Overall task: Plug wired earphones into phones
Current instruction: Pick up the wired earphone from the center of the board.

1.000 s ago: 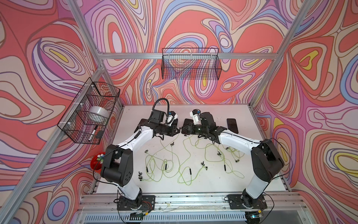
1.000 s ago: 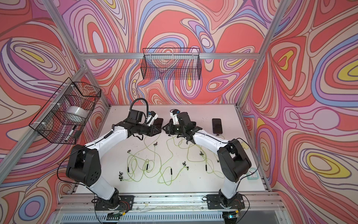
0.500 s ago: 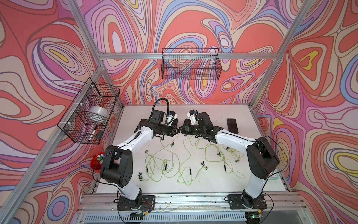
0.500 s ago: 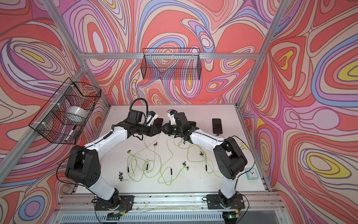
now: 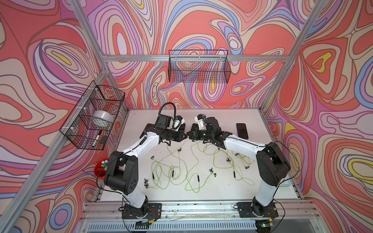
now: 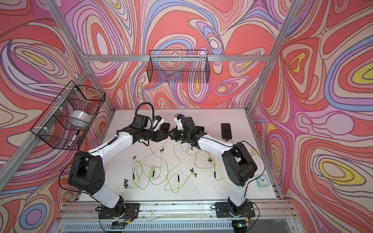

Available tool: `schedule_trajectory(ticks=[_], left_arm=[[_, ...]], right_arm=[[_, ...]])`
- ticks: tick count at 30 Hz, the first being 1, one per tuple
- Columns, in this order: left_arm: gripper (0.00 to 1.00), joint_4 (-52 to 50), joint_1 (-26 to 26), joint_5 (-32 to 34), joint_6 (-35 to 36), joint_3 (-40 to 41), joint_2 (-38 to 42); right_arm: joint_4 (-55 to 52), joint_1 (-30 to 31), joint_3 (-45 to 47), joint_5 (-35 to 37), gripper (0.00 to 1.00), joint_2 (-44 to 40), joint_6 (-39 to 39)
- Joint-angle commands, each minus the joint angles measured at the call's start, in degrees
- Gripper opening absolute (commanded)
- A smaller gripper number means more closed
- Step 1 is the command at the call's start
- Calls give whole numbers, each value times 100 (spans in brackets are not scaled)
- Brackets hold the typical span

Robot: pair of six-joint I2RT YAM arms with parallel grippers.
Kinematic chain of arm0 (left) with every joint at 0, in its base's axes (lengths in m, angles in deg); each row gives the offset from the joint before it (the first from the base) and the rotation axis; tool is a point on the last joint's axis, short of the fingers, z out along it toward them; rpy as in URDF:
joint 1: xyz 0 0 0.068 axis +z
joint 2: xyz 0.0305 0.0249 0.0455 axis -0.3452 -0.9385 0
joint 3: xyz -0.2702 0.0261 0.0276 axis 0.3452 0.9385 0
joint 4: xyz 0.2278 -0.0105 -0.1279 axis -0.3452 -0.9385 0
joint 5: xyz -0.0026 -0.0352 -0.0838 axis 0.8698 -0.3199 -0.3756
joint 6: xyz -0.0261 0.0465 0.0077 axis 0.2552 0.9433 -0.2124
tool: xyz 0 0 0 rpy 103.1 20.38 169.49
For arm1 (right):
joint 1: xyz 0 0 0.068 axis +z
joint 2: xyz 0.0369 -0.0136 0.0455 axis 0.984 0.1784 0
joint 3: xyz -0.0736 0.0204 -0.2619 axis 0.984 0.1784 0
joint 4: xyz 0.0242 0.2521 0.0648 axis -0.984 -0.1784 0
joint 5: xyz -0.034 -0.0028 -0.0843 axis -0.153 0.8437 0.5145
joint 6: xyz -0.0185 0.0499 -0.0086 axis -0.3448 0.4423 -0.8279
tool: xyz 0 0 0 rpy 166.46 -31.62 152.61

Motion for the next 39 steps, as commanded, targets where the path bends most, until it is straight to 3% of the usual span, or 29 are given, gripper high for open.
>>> schedule_trajectory(ticks=[1,5,7,9,14,19,30,39], left_arm=[[12,150,-10,-209,-93,83,260],[43,360,60,-449,-408,184,358],[50,754,139,-640,-688,341,444],[51,1150,236,-754,-940,558,534],[50,1321,266,-911,-870,712,465],[41,1226,150,-757,-626,676,355],[47,945,-167,-651,-412,368,30],[14,403,-167,-73,-107,102,-126]], right_arm=[[-104,16,-64,85,0,-41,-139],[-170,-12,-35,44,0,-101,-227],[-121,-52,25,-19,0,-156,-197],[37,-152,152,-126,0,-181,-98],[764,-454,601,-628,0,-569,340],[952,-501,729,-760,0,-699,452],[1320,-501,866,-837,0,-668,672],[1231,-526,1069,-691,0,-952,583]])
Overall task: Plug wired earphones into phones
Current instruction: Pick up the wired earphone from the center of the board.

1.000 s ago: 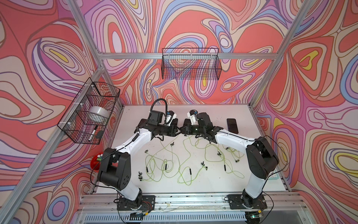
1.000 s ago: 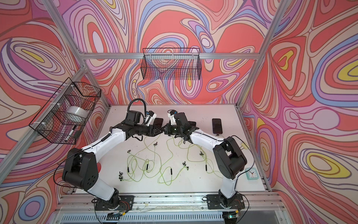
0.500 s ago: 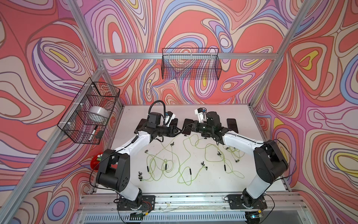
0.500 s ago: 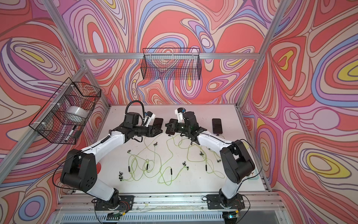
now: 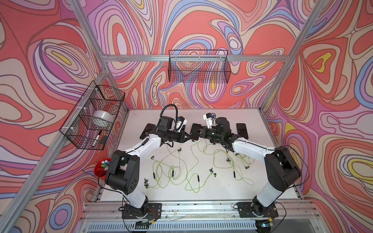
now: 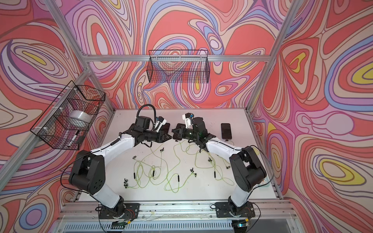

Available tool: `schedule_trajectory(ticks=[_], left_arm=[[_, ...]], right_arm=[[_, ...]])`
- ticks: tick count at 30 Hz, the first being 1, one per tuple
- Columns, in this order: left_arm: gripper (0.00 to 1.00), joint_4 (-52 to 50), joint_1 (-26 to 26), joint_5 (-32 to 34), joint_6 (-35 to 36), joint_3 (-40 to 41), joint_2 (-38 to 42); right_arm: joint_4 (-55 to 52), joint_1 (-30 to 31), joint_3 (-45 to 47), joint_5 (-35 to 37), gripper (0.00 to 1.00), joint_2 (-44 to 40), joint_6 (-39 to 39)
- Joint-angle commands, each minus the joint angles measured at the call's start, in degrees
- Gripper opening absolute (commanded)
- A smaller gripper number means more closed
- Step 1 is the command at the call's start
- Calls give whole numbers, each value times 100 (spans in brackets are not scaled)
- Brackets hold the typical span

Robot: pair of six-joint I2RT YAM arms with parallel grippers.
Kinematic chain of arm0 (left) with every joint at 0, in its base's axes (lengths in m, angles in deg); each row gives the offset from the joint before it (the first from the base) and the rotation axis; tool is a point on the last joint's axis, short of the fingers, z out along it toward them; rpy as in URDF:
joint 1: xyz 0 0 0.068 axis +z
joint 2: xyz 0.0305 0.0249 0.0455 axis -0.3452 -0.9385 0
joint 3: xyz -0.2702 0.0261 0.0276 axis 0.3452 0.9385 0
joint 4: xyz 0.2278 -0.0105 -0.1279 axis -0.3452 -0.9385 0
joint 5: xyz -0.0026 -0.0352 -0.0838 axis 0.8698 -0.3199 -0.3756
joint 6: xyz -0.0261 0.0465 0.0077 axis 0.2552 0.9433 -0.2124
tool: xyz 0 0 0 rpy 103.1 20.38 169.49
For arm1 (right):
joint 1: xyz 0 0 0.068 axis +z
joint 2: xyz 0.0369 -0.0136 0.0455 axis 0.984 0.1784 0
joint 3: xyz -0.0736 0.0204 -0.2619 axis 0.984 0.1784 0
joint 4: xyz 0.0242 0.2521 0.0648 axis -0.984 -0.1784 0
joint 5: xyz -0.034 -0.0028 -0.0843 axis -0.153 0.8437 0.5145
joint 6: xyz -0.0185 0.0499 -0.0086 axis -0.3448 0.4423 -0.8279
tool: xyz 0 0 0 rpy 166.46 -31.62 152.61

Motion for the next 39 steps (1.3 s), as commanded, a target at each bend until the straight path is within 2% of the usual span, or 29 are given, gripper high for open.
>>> schedule_trajectory(ticks=[1,5,9,13,16,20,21,24,29,36,39], left_arm=[[13,-347,-10,325,262,-190,-67],[8,-587,75,572,281,-315,-71],[7,-813,281,847,285,-535,-45],[21,-1106,311,1129,404,-774,-49],[31,-1123,307,1074,339,-794,-92],[34,-1096,315,1002,272,-781,-141],[32,-1103,309,1063,254,-781,-141],[17,-1100,324,1305,183,-814,-120],[1,-1008,370,1215,5,-1145,-27],[0,-835,330,745,-32,-1529,153],[0,-855,287,437,332,-1563,292]], right_arm=[[61,-23,130,65,0,-297,-60],[81,-37,313,153,0,-477,-147],[79,-43,628,286,0,-753,-234],[272,-41,990,482,0,-1041,-193],[389,-34,1113,624,0,-1189,-165],[348,-42,1094,688,0,-1279,-214],[321,-42,1078,688,0,-1294,-234],[289,-43,1156,647,0,-1355,-270],[57,-36,1372,478,0,-1443,-395],[205,474,1285,164,0,-1060,-703],[231,650,1124,35,2,-852,-881]])
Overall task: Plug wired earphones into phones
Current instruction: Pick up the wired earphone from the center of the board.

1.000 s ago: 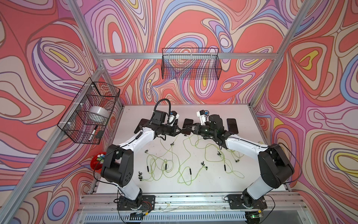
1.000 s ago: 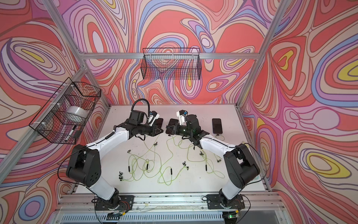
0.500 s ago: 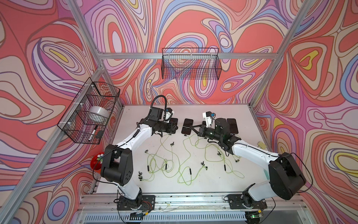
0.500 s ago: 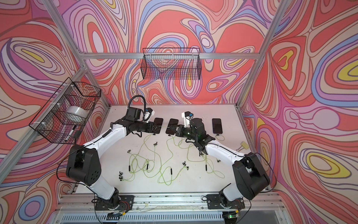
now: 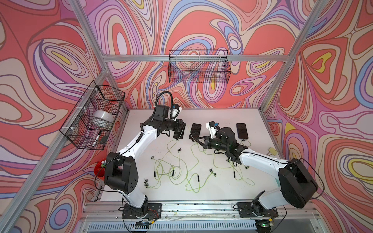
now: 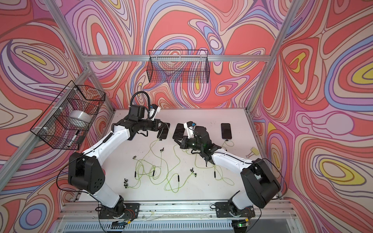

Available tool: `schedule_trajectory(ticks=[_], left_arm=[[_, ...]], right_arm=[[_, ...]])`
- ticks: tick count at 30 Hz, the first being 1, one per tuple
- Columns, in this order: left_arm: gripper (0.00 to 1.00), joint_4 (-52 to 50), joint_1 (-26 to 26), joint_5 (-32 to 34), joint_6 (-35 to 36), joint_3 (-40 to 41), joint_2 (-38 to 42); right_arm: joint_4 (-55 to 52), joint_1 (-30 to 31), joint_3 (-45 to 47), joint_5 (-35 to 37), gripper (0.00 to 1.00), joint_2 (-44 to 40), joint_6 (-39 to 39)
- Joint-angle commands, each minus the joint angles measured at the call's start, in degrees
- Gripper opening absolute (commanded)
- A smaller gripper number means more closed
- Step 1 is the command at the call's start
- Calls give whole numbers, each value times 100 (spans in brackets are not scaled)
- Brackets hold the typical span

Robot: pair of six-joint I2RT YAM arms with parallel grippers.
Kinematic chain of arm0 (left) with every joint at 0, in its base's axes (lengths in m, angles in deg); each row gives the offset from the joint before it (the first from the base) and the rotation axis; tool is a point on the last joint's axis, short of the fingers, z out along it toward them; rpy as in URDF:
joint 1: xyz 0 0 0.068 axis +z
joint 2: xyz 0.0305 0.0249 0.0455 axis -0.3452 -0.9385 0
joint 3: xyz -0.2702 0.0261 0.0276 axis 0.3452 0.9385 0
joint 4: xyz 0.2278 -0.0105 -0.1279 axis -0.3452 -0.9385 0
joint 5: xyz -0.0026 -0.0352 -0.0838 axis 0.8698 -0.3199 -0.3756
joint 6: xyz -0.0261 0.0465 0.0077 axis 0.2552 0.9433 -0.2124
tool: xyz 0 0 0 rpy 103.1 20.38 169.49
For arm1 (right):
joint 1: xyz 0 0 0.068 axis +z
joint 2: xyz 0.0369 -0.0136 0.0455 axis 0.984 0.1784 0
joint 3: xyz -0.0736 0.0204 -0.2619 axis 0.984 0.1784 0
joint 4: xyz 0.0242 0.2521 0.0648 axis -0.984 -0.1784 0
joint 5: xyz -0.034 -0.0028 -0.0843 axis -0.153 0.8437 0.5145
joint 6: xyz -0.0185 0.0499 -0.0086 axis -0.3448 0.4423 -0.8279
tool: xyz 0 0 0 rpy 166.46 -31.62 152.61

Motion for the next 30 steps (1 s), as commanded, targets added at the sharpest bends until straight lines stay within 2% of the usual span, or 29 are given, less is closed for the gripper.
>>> schedule_trajectory(ticks=[1,7,11,15,22,25,30], left_arm=[[0,85,-20,-378,434,-156,293],[0,-425,-17,-558,1308,-267,451],[0,-660,-17,-405,1814,-285,548],[0,-1283,-18,-310,2469,-550,504],[0,-2355,-23,129,3540,-947,439],[0,-2723,-29,63,3992,-968,445],[0,-3060,-49,15,4548,-909,484]], right_arm=[[-7,148,-173,-306,4,238,-330],[-340,156,-370,-357,21,206,-576],[-826,154,-494,-376,31,63,-804],[-1604,73,-479,-609,42,-424,-1326],[-3675,-629,-953,-672,44,-1117,-2624],[-4206,-760,-1249,-752,43,-963,-3328],[-5155,-836,-2046,-1331,42,-314,-4247]])
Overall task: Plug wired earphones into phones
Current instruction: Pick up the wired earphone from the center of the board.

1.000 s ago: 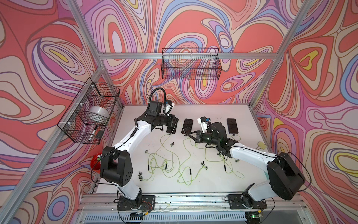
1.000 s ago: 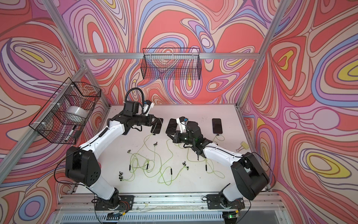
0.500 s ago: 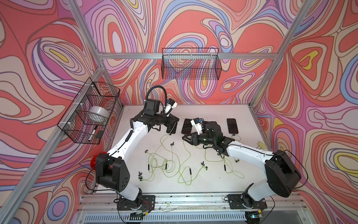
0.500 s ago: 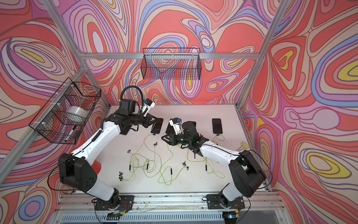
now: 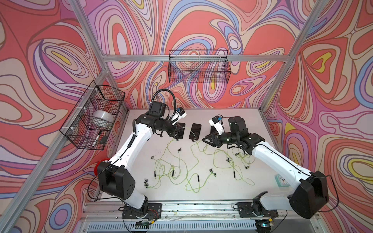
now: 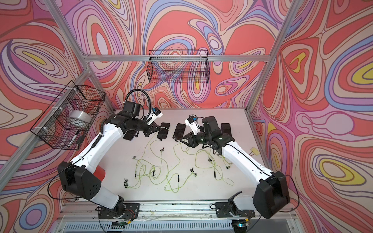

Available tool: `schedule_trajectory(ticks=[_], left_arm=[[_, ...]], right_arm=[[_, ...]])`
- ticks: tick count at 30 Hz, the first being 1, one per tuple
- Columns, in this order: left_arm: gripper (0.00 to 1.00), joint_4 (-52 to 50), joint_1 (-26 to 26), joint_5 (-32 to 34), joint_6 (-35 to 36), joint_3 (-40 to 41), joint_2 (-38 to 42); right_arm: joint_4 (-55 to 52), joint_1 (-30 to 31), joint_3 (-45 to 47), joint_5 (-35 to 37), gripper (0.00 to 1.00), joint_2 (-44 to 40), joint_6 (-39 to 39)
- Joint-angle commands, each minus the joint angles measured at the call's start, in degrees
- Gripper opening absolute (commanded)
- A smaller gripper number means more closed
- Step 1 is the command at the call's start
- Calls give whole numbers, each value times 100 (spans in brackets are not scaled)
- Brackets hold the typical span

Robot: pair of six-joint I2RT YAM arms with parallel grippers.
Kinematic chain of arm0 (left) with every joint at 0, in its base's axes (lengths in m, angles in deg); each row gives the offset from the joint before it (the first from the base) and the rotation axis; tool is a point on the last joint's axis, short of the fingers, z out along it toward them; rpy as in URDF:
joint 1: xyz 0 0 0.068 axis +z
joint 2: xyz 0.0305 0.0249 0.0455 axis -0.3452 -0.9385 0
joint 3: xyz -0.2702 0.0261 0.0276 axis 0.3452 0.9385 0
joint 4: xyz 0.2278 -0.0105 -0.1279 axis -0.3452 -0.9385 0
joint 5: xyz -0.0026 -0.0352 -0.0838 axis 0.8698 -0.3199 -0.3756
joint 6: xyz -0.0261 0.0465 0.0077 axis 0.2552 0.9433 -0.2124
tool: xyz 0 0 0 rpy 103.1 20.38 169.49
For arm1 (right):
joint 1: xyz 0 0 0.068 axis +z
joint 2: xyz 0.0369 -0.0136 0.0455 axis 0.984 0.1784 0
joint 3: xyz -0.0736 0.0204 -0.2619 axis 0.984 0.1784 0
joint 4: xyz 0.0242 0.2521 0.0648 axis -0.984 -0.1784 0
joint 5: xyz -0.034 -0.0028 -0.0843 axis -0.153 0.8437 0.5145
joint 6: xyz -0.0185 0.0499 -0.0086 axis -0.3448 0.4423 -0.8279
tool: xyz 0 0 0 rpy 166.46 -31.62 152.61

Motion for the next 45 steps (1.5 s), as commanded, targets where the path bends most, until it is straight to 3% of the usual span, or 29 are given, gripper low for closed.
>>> schedule_trajectory(ticks=[1,6,18,23,45], left_arm=[[0,-612,-39,17,765,-36,77],[0,-1047,-35,-27,1172,-156,11],[0,-1424,-33,-288,1672,-247,-75],[0,-1399,-39,-404,1688,-237,-73],[0,-1189,-10,-421,1671,-243,-161]], right_arm=[[-1187,-27,-504,-453,42,431,-1050],[-1657,-29,-1090,-732,41,940,-1546],[-1597,-38,-1349,-1498,38,1827,-1895],[-1219,-42,-1254,-1957,37,2011,-1695],[-250,30,-731,-2473,33,2342,-1023]])
